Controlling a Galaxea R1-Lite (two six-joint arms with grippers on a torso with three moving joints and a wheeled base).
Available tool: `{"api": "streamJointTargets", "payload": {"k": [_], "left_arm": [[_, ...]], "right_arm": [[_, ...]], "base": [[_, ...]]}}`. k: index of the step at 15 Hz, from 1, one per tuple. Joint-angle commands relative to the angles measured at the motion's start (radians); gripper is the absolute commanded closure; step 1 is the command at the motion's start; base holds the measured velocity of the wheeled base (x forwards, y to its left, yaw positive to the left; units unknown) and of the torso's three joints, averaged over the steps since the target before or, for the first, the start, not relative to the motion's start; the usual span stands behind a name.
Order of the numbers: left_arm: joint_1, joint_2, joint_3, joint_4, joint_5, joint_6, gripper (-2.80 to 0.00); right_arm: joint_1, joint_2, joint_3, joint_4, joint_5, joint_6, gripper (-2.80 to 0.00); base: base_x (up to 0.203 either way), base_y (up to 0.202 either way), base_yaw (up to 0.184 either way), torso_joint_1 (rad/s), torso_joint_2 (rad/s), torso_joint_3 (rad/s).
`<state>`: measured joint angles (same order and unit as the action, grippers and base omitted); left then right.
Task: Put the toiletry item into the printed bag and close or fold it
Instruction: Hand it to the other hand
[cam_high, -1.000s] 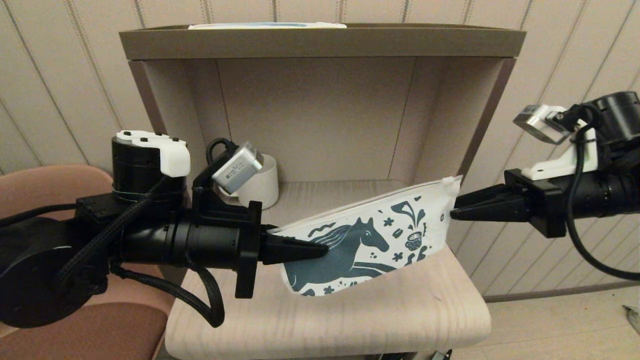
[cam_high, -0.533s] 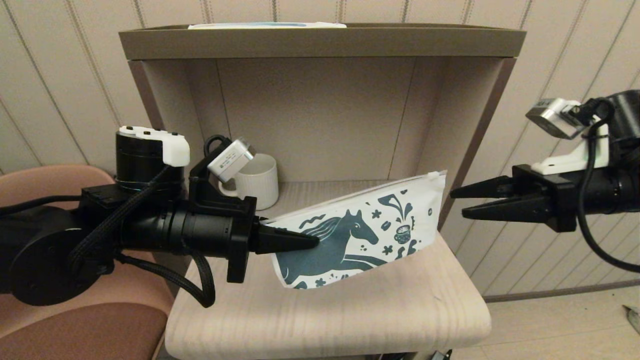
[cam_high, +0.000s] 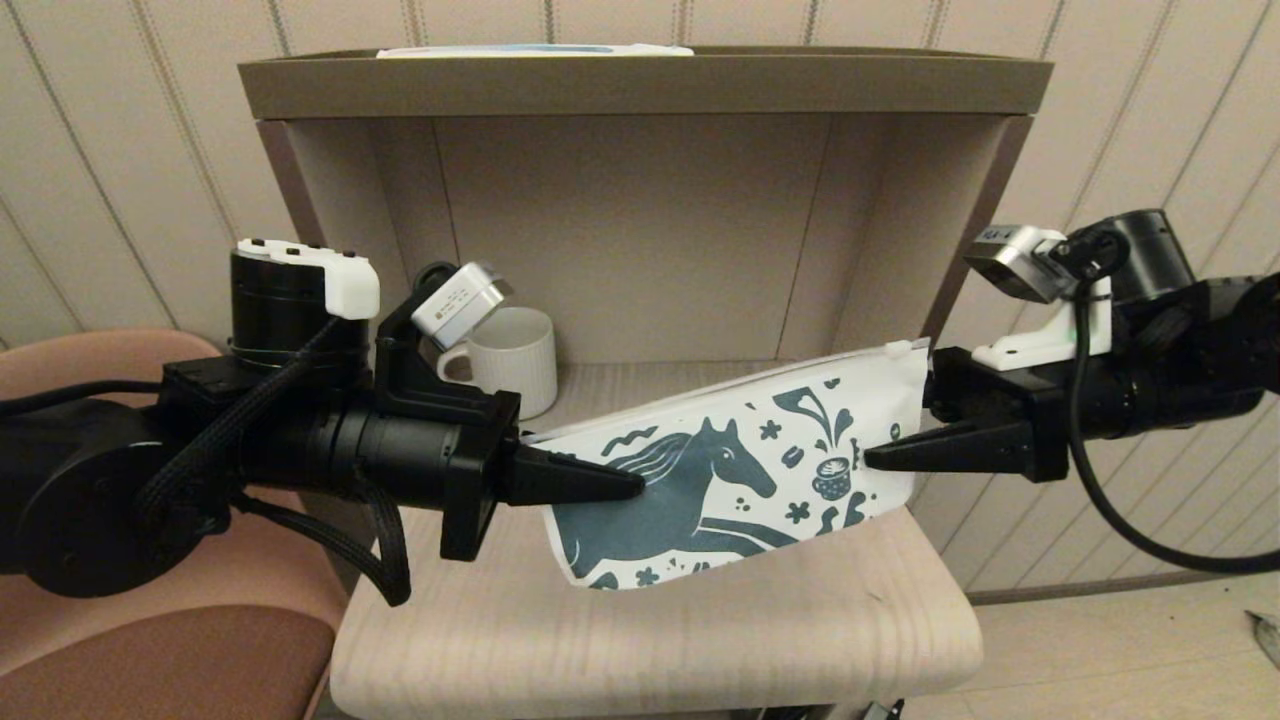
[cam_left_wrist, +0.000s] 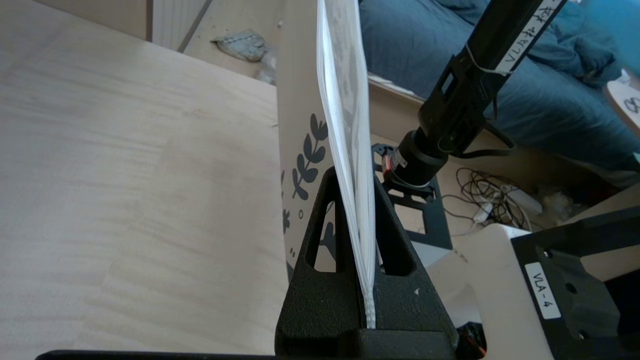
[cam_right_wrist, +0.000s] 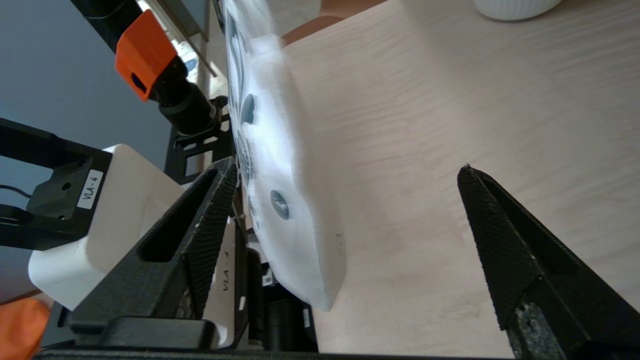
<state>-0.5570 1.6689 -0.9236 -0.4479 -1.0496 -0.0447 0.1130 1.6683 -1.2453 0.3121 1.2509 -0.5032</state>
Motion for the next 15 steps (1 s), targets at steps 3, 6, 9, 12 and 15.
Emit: {"api": "streamJointTargets", "payload": {"k": [3,6,9,12,15], "left_arm": [[-0.001,0.006,0.002,-0.003,-0.009,-0.001,0.0],[-0.001,0.039,0.005,-0.005,-0.006,0.0,0.0],[-0.001,0.043,0.006,-0.005,-0.012,0.002,0.0],[-0.001,0.043,0.005,-0.005,-0.012,0.003,0.0],[-0.001,0.028,0.009,-0.005,-0.02,0.003,0.0]], "right_arm": [[0.014,0.004,0.006,0.002,0.01,-0.003,-2.8],[0.02,-0.027,0.023,-0.003,0.01,-0.004,-2.8],[0.018,-0.041,0.042,-0.052,0.007,-0.012,-2.8],[0.037,-0.032,0.032,-0.054,-0.008,-0.018,-2.8],[0.064,0.026,0.004,-0.056,-0.009,-0.023,-2.8]], "base": [[0.0,0.0,0.0,0.0,0.0,0.0],[0.0,0.0,0.0,0.0,0.0,0.0],[0.0,0.0,0.0,0.0,0.0,0.0],[0.0,0.0,0.0,0.0,0.0,0.0],[0.0,0.0,0.0,0.0,0.0,0.0]]}}
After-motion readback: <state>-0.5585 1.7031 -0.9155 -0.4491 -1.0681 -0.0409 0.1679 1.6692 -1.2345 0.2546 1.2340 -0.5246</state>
